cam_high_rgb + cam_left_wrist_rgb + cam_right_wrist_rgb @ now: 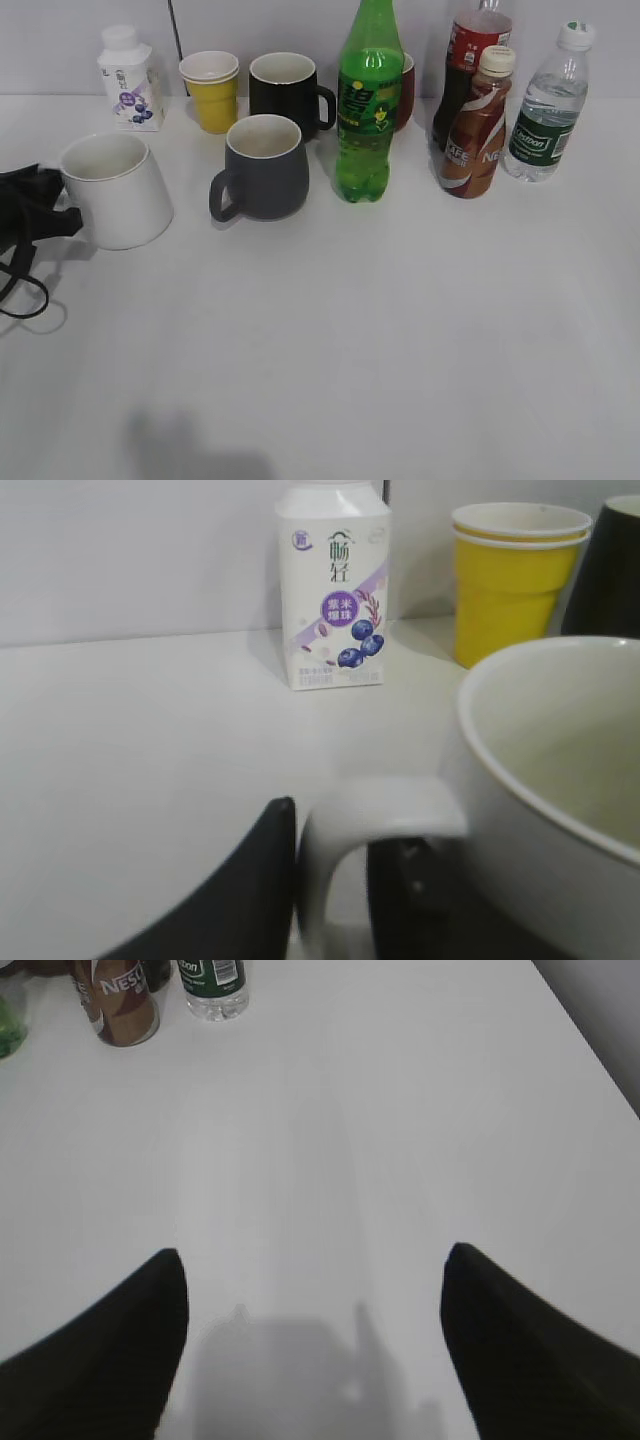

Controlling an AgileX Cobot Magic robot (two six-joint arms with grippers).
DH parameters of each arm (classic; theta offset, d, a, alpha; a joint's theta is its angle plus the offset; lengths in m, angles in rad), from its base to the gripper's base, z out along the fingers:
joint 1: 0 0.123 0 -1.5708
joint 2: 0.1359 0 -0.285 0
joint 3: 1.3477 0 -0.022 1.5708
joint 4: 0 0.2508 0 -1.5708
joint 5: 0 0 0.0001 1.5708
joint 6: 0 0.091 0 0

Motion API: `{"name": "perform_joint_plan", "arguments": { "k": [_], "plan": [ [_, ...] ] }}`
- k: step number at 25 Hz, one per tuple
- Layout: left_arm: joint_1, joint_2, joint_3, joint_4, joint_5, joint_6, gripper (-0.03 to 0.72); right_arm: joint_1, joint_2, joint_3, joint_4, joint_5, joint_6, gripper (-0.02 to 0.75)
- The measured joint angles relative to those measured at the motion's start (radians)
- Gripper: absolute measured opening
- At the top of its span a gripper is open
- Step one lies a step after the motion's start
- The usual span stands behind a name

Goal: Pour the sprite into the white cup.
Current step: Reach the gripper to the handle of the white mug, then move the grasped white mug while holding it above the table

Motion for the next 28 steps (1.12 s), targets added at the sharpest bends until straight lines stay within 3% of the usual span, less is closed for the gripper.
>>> {"name": "perform_joint_plan", "arguments": {
  "k": [3, 9, 11, 17, 20, 25, 28],
  "plan": [
    [0.001, 0.005, -0.012, -0.002, 0.018, 0.005, 0.050, 0.000, 0.000, 0.000, 0.004, 0.000, 0.000, 0.588],
    [0.001, -0.017, -0.004, 0.054, 0.029, 0.010, 0.049, 0.000, 0.005, -0.013, 0.087, -0.046, -0.050, 0.588],
    [0.001, -0.054, 0.012, 0.061, 0.034, 0.011, 0.049, 0.000, 0.036, -0.022, 0.135, -0.188, -0.101, 0.588],
    [0.001, -0.195, 0.074, 0.071, 0.033, 0.011, 0.049, 0.000, 0.266, -0.037, 0.285, -0.843, -0.332, 0.588],
    [0.001, -0.264, 0.103, 0.114, 0.032, 0.011, 0.049, 0.001, 0.407, -0.077, 0.310, -1.093, -0.362, 0.588],
    [0.001, -0.388, 0.127, 0.194, 0.034, 0.011, 0.049, 0.024, 0.623, -0.109, 0.293, -1.218, -0.315, 0.533],
    [0.001, -0.461, 0.128, 0.203, 0.085, 0.011, 0.049, 0.096, 0.724, -0.105, 0.285, -1.226, -0.258, 0.495]
  ]
}}
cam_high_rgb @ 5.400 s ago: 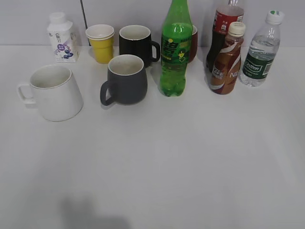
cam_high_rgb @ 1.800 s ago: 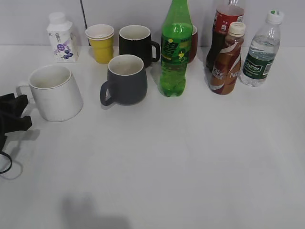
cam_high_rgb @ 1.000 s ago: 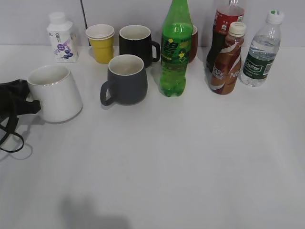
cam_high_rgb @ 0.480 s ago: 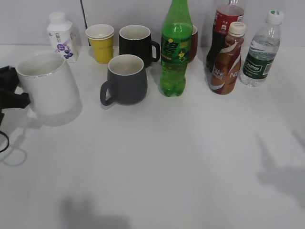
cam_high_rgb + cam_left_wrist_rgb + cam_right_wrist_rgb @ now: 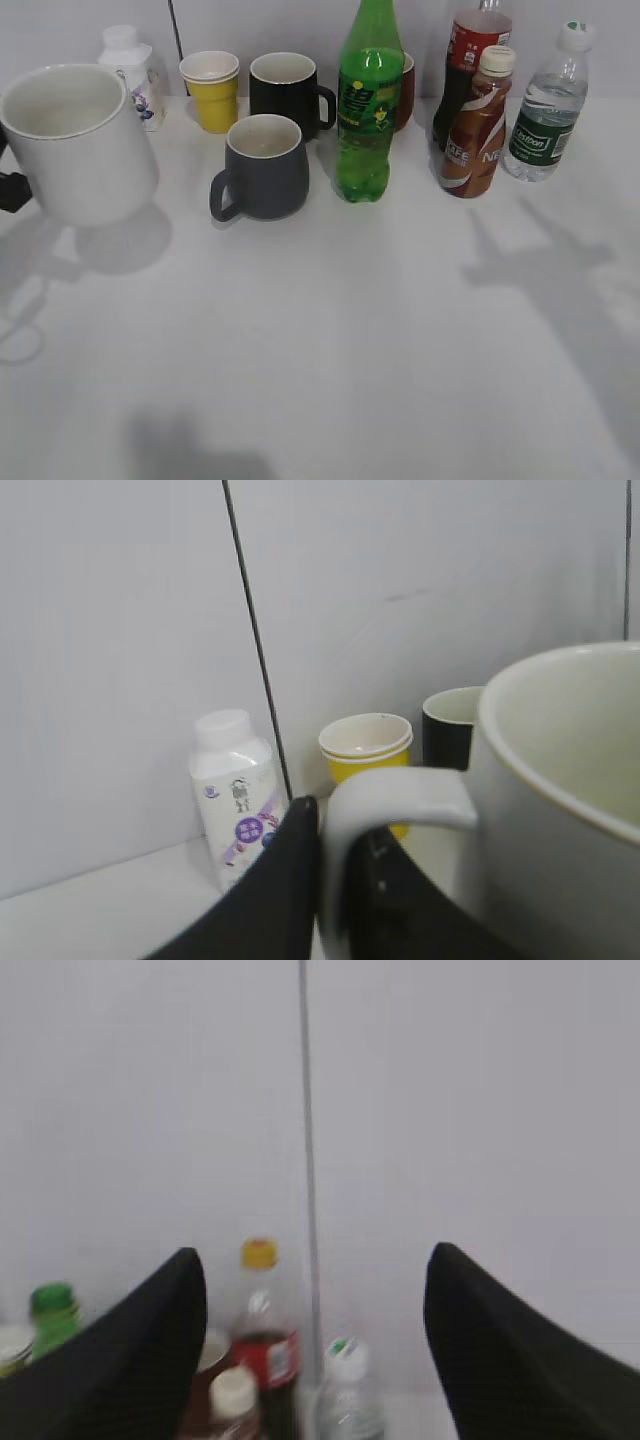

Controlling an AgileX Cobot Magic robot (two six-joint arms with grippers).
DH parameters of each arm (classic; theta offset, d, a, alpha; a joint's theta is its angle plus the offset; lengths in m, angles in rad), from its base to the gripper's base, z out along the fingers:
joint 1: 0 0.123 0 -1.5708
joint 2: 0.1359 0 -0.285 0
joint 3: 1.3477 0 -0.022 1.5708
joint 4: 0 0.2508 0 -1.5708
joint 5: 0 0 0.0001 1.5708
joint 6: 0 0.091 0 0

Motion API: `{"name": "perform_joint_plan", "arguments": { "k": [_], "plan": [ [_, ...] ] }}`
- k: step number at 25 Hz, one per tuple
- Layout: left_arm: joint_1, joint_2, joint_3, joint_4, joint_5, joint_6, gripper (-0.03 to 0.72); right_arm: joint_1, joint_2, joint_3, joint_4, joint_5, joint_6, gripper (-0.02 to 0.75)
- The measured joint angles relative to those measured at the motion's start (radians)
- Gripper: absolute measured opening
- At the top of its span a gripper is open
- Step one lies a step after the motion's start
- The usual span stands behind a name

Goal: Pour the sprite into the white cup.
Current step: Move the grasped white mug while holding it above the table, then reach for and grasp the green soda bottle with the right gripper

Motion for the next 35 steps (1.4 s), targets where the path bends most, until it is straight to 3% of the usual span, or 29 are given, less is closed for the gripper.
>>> {"name": "perform_joint_plan", "arguments": {
  "k": [4, 8, 12, 15, 19, 29, 31, 34, 35],
  "plan": [
    [0.000, -0.068, 0.001, 0.005, 0.089, 0.000, 0.049, 0.176, 0.142, 0.062, -0.004, -0.075, 0.023, 0.482],
    [0.000, -0.089, 0.001, 0.041, 0.114, 0.000, 0.049, 0.325, 0.333, 0.179, 0.006, -0.268, 0.045, 0.481],
    [0.000, -0.098, 0.001, 0.066, 0.123, 0.000, 0.049, 0.345, 0.578, 0.212, -0.034, -0.551, 0.054, 0.499],
    [0.000, -0.114, 0.001, 0.075, 0.126, 0.000, 0.049, 0.346, 0.742, 0.163, -0.114, -0.693, 0.108, 0.582],
    [0.000, -0.139, 0.001, 0.081, 0.140, 0.000, 0.049, 0.347, 0.914, 0.025, -0.134, -0.695, 0.165, 0.631],
    [0.000, -0.216, 0.001, 0.099, 0.213, 0.000, 0.049, 0.346, 1.201, -0.372, -0.061, -0.460, 0.184, 0.627],
    [0.000, -0.230, 0.001, 0.125, 0.227, 0.000, 0.049, 0.345, 1.243, -0.435, -0.056, -0.415, 0.184, 0.573],
    [0.000, -0.250, 0.001, 0.140, 0.231, 0.000, 0.049, 0.345, 1.258, -0.480, -0.055, -0.356, 0.168, 0.384],
    [0.000, -0.254, 0.001, 0.140, 0.231, 0.000, 0.049, 0.345, 1.258, -0.484, -0.054, -0.344, 0.165, 0.372]
  ]
}}
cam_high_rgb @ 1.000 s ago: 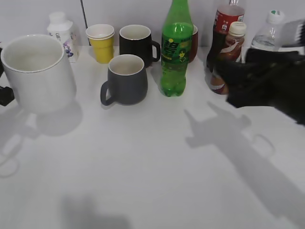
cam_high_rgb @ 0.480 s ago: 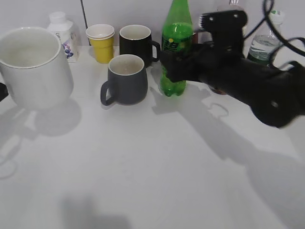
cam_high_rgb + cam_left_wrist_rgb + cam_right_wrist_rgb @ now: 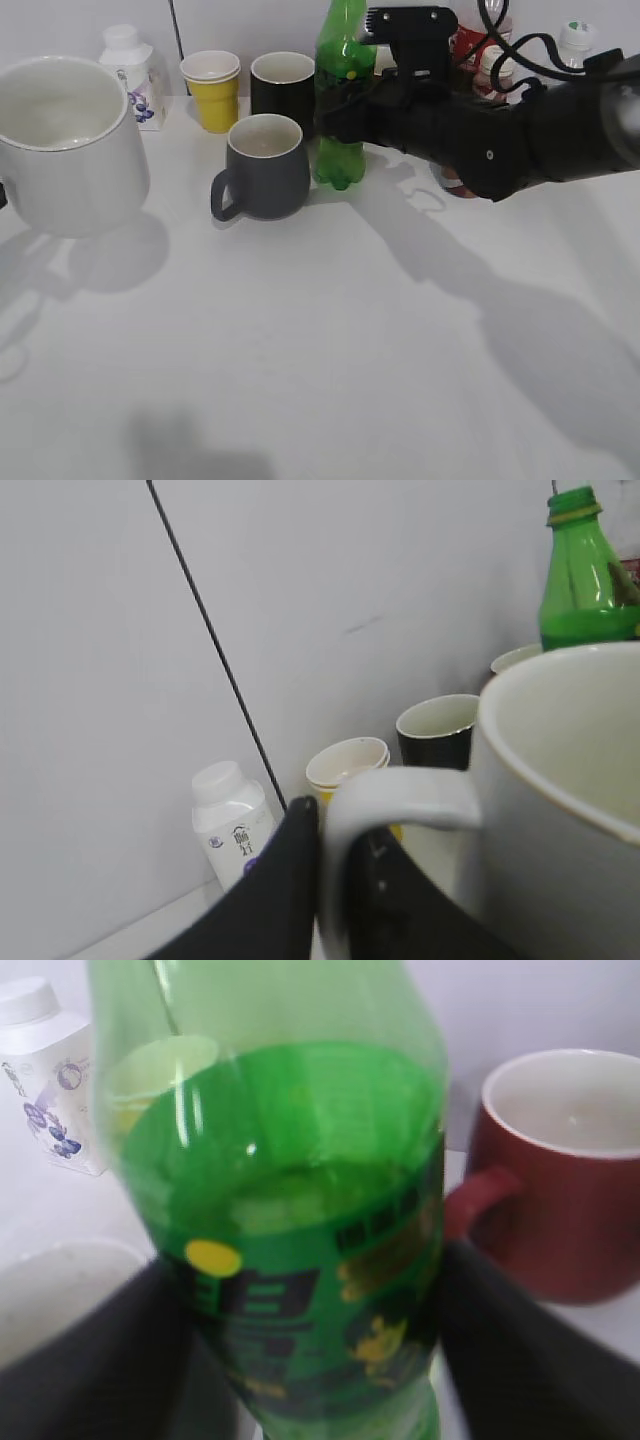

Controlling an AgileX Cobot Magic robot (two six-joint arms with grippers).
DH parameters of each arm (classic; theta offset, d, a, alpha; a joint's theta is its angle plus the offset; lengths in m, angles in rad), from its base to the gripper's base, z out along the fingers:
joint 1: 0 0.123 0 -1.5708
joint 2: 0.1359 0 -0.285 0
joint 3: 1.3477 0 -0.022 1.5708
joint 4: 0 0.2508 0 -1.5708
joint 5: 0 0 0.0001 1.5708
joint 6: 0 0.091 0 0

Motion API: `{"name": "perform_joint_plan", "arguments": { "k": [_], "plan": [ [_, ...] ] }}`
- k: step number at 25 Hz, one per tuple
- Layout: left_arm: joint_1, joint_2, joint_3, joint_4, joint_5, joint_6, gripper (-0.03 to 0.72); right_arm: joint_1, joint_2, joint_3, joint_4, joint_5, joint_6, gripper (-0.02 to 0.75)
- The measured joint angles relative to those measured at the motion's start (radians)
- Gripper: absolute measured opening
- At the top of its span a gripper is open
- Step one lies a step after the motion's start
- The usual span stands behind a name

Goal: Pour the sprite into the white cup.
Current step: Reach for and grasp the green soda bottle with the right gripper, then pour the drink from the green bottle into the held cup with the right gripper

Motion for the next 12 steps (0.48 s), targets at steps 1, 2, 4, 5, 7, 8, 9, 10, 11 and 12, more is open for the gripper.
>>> {"name": "perform_joint_plan", "arguments": {
  "k": [1, 2, 4, 5, 7, 8, 9, 10, 11, 12],
  "plan": [
    [0.000, -0.005, 0.000, 0.002, 0.003, 0.000, 0.049, 0.000, -0.001, 0.000, 0.002, 0.008, -0.004, 0.372],
    [0.000, -0.009, 0.000, 0.002, 0.009, 0.000, 0.049, 0.000, -0.006, 0.000, 0.002, 0.021, -0.009, 0.372],
    [-0.002, -0.020, 0.000, 0.002, 0.031, -0.003, 0.049, 0.000, -0.024, 0.000, 0.002, 0.054, -0.018, 0.372],
    [-0.006, -0.024, 0.000, 0.002, 0.042, -0.009, 0.049, 0.000, -0.034, 0.001, 0.002, 0.075, -0.027, 0.372],
    [-0.022, -0.028, 0.000, 0.001, 0.053, -0.022, 0.049, 0.000, -0.064, 0.007, -0.004, 0.121, -0.041, 0.372],
    [-0.033, -0.030, 0.000, 0.003, 0.054, -0.027, 0.048, 0.000, -0.080, 0.011, -0.008, 0.154, -0.051, 0.372],
    [-0.047, -0.031, 0.000, 0.003, 0.055, -0.029, 0.048, 0.000, -0.102, 0.017, -0.021, 0.183, -0.057, 0.372],
    [-0.064, -0.031, 0.000, 0.002, 0.059, -0.036, 0.048, 0.000, -0.128, 0.027, -0.039, 0.209, -0.070, 0.372],
    [-0.081, -0.032, 0.000, 0.002, 0.068, -0.049, 0.048, 0.000, -0.160, 0.039, -0.063, 0.225, -0.076, 0.372],
    [-0.103, -0.033, 0.000, 0.002, 0.086, -0.068, 0.048, 0.000, -0.190, 0.055, -0.085, 0.234, -0.081, 0.372]
  ]
}}
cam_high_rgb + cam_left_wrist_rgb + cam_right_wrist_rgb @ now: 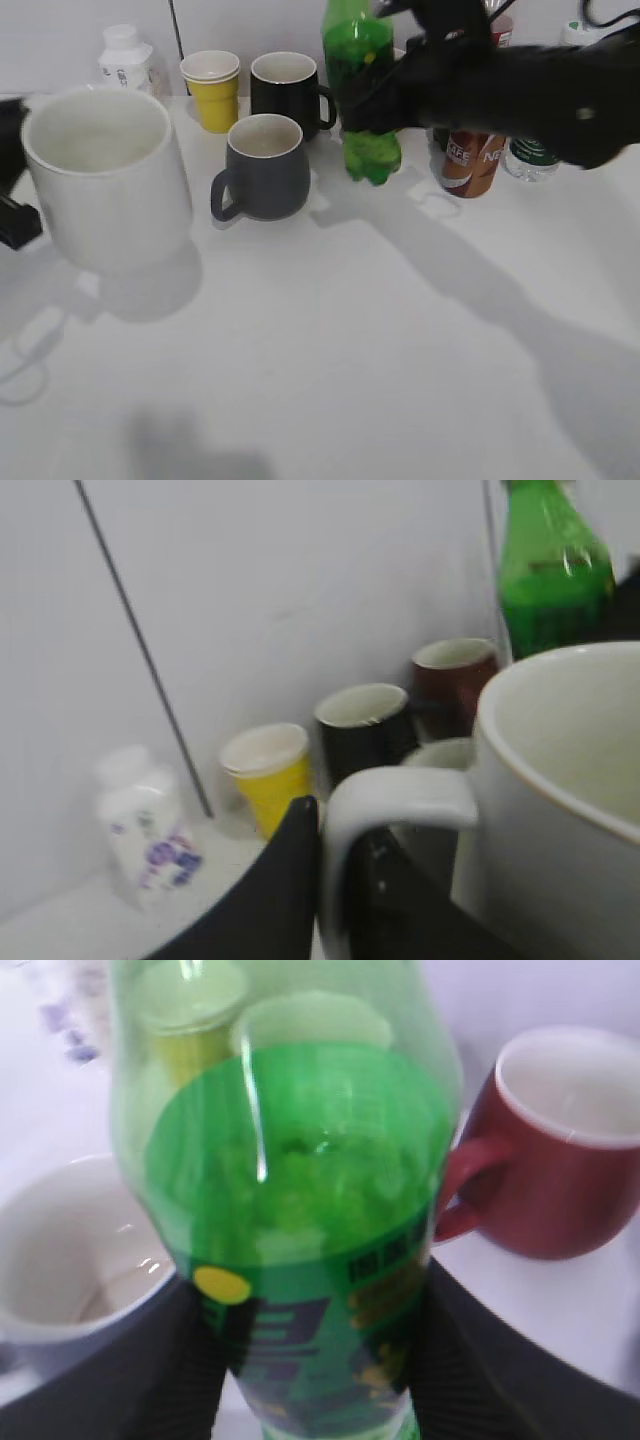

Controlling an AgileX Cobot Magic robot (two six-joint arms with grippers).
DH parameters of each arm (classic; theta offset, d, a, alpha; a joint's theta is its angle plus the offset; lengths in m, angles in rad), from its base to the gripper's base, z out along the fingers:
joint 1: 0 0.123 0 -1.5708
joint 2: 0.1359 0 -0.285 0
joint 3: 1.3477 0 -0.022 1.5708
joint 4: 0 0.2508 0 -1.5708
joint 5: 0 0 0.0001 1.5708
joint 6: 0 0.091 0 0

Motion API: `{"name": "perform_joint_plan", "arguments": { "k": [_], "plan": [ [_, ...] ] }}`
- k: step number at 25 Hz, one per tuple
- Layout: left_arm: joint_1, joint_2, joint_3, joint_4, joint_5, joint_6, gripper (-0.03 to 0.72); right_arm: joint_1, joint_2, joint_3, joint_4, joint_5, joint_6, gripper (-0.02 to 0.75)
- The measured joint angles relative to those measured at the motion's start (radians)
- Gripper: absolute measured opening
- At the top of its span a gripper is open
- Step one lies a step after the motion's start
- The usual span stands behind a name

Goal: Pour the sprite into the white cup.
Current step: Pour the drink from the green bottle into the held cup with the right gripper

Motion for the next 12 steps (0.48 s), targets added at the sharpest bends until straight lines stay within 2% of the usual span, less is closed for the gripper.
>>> {"name": "perform_joint_plan", "arguments": {
  "k": [5, 9, 12],
  "plan": [
    [-0.132, 0.001, -0.019, -0.001, 0.177, -0.076, 0.048, 0.001, -0.195, 0.089, -0.222, 0.005, -0.008, 0.372],
    [-0.244, 0.001, -0.096, -0.009, 0.386, -0.123, 0.048, 0.013, -0.275, 0.111, -0.432, 0.069, -0.016, 0.372],
    [-0.317, 0.001, -0.155, -0.016, 0.494, -0.137, 0.048, 0.042, -0.280, 0.116, -0.530, 0.094, -0.062, 0.372]
  ]
}}
